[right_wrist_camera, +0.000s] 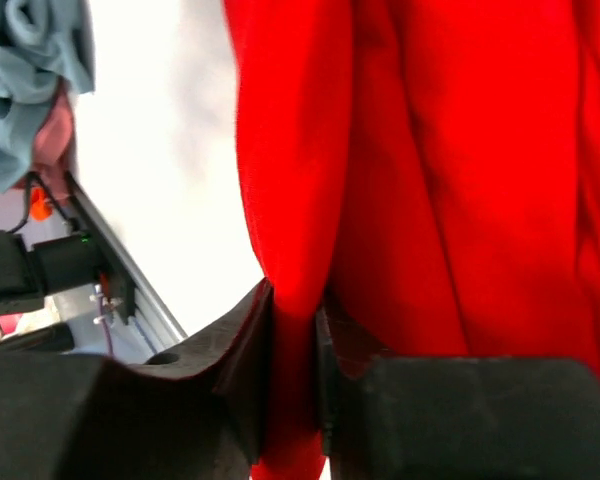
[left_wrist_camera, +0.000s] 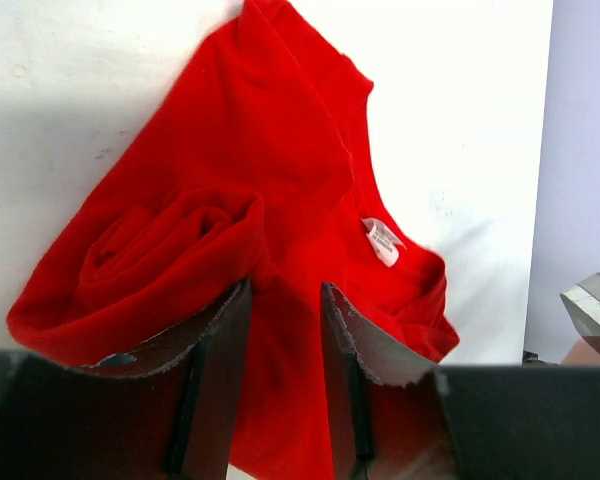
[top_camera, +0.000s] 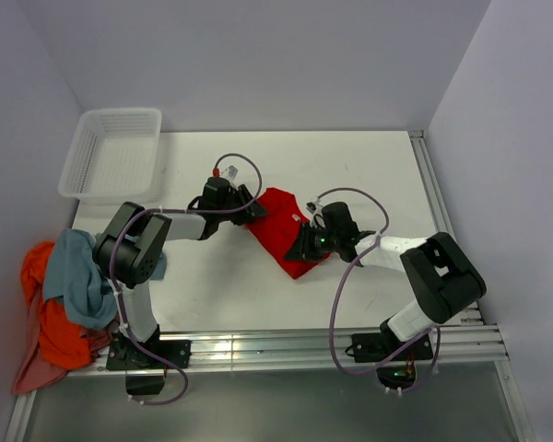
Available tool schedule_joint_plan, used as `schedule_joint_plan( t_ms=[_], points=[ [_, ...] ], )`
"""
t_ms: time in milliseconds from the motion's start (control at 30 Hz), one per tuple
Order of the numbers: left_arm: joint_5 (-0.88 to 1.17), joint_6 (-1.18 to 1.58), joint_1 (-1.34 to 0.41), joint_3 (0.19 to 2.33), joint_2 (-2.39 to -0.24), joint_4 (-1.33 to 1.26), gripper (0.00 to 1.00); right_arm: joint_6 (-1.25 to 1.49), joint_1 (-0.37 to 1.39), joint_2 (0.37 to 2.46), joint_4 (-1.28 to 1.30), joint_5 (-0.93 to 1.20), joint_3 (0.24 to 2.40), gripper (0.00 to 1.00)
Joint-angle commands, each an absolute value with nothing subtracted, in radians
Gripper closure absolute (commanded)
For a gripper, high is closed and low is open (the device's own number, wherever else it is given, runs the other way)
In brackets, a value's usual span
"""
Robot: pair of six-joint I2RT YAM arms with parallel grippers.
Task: Roll the t-shirts
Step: Roll the tshirt
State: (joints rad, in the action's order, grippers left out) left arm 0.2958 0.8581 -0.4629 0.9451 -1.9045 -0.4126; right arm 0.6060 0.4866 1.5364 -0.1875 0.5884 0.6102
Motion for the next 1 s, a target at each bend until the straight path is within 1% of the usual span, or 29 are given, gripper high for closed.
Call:
schedule_joint_plan(
  t_ms=[0, 133, 167, 200, 267, 300, 400, 633, 733, 767, 867, 967],
  points=[
    [0.229, 0.808, -0.460, 0.976, -1.913, -0.351, 0.60, 0.584, 0.492, 1.496, -0.149, 0.549, 0.566, 0.76],
    [0.227, 0.801, -0.459, 0.996, -1.919, -0.328, 0.59, 0.597, 0.492, 1.500, -0.176, 0.552, 0.520, 0.78],
    [0.229, 0.801, -0.459, 0.999, -1.922, -0.327, 0.59, 0.598, 0.492, 1.505, -0.184, 0.548, 0.506, 0.81],
    [0.230, 0.802, -0.459, 1.006, -1.924, -0.324, 0.59, 0.601, 0.492, 1.508, -0.184, 0.546, 0.503, 0.87],
    [0.236, 0.804, -0.457, 1.012, -1.924, -0.318, 0.59, 0.600, 0.492, 1.522, -0.183, 0.537, 0.499, 0.90],
    [0.236, 0.807, -0.456, 1.014, -1.919, -0.316, 0.59, 0.600, 0.494, 1.529, -0.178, 0.531, 0.499, 0.94],
    [0.250, 0.813, -0.428, 1.020, -1.907, -0.311, 0.57, 0.604, 0.494, 1.546, -0.187, 0.529, 0.491, 0.97],
    [0.282, 0.781, -0.350, 1.072, -1.913, -0.272, 0.57, 0.632, 0.494, 1.595, -0.245, 0.554, 0.477, 0.99],
    [0.281, 0.770, -0.324, 1.029, -1.844, -0.301, 0.53, 0.638, 0.494, 1.603, -0.258, 0.558, 0.479, 0.99],
    [0.269, 0.767, -0.319, 1.019, -1.795, -0.290, 0.48, 0.643, 0.495, 1.605, -0.264, 0.560, 0.479, 0.99],
    [0.265, 0.749, -0.316, 0.980, -1.717, -0.261, 0.45, 0.652, 0.494, 1.612, -0.276, 0.572, 0.479, 0.99],
    [0.281, 0.755, -0.314, 0.887, -1.643, -0.308, 0.44, 0.660, 0.492, 1.615, -0.290, 0.581, 0.477, 0.99]
  ],
)
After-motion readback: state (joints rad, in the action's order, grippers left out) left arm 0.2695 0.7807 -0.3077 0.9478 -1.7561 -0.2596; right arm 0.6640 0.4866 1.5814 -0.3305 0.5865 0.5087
